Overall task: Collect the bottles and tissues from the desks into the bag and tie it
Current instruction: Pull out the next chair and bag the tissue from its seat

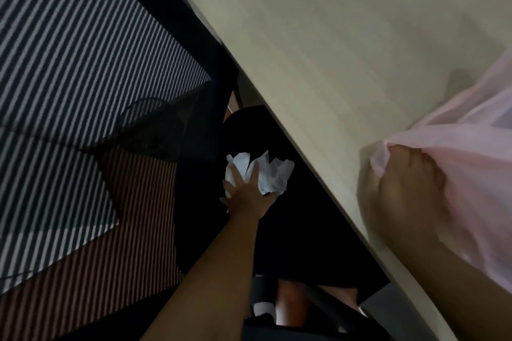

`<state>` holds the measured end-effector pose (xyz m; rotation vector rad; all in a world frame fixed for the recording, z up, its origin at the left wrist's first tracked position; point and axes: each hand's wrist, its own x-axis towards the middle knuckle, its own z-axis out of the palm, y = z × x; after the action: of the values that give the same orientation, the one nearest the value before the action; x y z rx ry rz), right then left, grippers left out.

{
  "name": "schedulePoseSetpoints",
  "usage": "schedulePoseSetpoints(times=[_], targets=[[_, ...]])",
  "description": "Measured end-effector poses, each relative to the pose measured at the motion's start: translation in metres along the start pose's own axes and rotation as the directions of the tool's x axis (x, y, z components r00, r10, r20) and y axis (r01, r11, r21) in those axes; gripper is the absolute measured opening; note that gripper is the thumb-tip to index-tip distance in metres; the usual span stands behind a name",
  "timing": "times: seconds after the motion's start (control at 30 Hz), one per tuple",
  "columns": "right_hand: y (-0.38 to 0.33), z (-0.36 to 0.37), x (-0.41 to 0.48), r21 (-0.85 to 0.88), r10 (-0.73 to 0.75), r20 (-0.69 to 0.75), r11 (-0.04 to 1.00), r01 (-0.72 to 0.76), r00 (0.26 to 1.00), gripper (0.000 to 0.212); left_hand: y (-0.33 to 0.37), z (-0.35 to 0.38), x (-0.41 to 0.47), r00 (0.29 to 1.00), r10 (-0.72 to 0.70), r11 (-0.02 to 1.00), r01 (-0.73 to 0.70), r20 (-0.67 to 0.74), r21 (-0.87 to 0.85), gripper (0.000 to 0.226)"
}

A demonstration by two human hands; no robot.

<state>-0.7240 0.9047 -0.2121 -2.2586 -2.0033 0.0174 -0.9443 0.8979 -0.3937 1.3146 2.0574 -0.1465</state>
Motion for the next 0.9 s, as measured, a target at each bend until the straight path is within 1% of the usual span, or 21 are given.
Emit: schedulePoseSetpoints(times=[0.03,0.1,0.13,0.2,0.23,0.3,0.37,0.4,0.43,0.47,0.5,0.53,0.6,0.63,0.67,0.73,0.77,0.8,0.83,0.87,0.9], targets=[[0.001,0.003,-0.001,-0.021,0.005,-0.004,1.0,-0.005,1.0,0.045,0.0,0.005,0.003,1.0,-0.012,1.0,0.012,0.02,-0.005,0.096],[0.003,0.004,-0.002,0.006,-0.001,0.02,1.0,0.001,1.0,0.063,0.0,0.011,0.011,0.999,-0.023,0.998,0.025,0.029,-0.061,0.09],[0.002,0.004,-0.002,0.016,0.008,0.027,1.0,-0.009,1.0,0.062,0.0,0.014,0.015,1.0,-0.019,0.996,0.02,0.018,-0.083,0.085],[0.0,0.003,0.0,-0.003,0.04,0.013,0.999,-0.04,0.999,0.05,-0.002,0.021,0.019,0.999,-0.015,0.997,0.013,-0.028,-0.079,0.07],[0.001,0.004,0.0,0.009,0.047,-0.009,0.999,-0.047,0.999,0.046,-0.005,0.025,0.021,0.996,-0.017,0.999,0.012,-0.088,-0.049,0.062],[0.0,0.005,0.001,0.031,0.041,-0.037,0.999,-0.04,0.998,0.047,-0.009,0.034,0.025,0.986,0.016,1.0,-0.016,-0.165,0.002,0.047],[0.003,0.008,-0.001,0.028,0.039,-0.041,0.999,-0.038,0.998,0.047,-0.013,0.039,0.031,0.992,0.036,0.996,-0.046,-0.12,-0.078,0.044],[0.004,0.008,-0.001,0.029,0.048,-0.043,0.998,-0.047,0.998,0.046,-0.016,0.038,0.036,0.997,0.003,0.988,-0.015,-0.074,-0.157,0.05],[0.006,0.011,-0.001,0.032,0.046,-0.053,0.998,-0.045,0.998,0.044,-0.017,0.038,0.042,0.997,-0.035,0.975,0.019,-0.067,-0.223,0.056],[0.006,0.01,0.0,0.042,0.04,-0.059,0.998,-0.038,0.997,0.043,-0.021,0.039,0.047,0.995,-0.086,0.955,0.068,-0.051,-0.29,0.056],[0.006,0.01,0.0,0.067,0.04,-0.068,0.997,-0.035,0.997,0.042,-0.022,0.036,0.049,0.996,-0.077,0.932,0.053,-0.053,-0.358,0.05],[0.005,0.009,0.0,0.087,0.049,-0.062,0.995,-0.044,0.997,0.04,-0.02,0.029,0.047,0.997,-0.072,0.902,0.053,-0.03,-0.429,0.039],[0.003,0.005,0.0,0.105,0.063,-0.028,0.993,-0.06,0.998,0.032,-0.015,0.015,0.033,0.999,-0.017,0.897,-0.002,-0.04,-0.442,0.026],[0.002,0.003,0.0,0.172,0.084,-0.006,0.982,-0.082,0.996,0.032,-0.015,0.009,0.025,0.998,0.014,0.9,-0.038,-0.06,-0.435,0.021],[-0.001,0.0,0.0,0.251,0.117,0.019,0.961,-0.118,0.993,0.038,-0.012,0.001,0.015,0.997,0.039,0.889,-0.068,-0.074,-0.454,0.018],[-0.006,-0.007,-0.001,0.438,0.216,0.079,0.869,-0.229,0.973,0.054,-0.008,-0.018,-0.002,0.985,0.087,0.877,-0.146,-0.148,-0.457,0.015],[-0.005,-0.01,-0.002,0.512,0.249,0.142,0.81,-0.286,0.958,0.055,-0.005,-0.03,-0.012,0.974,0.12,0.87,-0.197,-0.194,-0.452,0.014],[-0.005,-0.019,-0.002,0.558,0.254,0.175,0.77,-0.309,0.951,0.05,-0.002,-0.045,-0.022,0.964,0.144,0.861,-0.233,-0.222,-0.452,0.011],[-0.001,-0.023,-0.003,0.614,0.261,0.166,0.727,-0.307,0.951,0.041,0.003,-0.06,-0.032,0.953,0.166,0.842,-0.271,-0.253,-0.466,0.008],[0.004,-0.03,-0.004,0.646,0.302,0.166,0.686,-0.335,0.939,0.029,0.009,-0.077,-0.044,0.951,0.164,0.823,-0.279,-0.263,-0.495,0.006],[0.009,-0.04,-0.007,0.681,0.357,0.224,0.608,-0.408,0.907,0.023,0.014,-0.094,-0.056,0.951,0.16,0.801,-0.282,-0.265,-0.528,0.005]])
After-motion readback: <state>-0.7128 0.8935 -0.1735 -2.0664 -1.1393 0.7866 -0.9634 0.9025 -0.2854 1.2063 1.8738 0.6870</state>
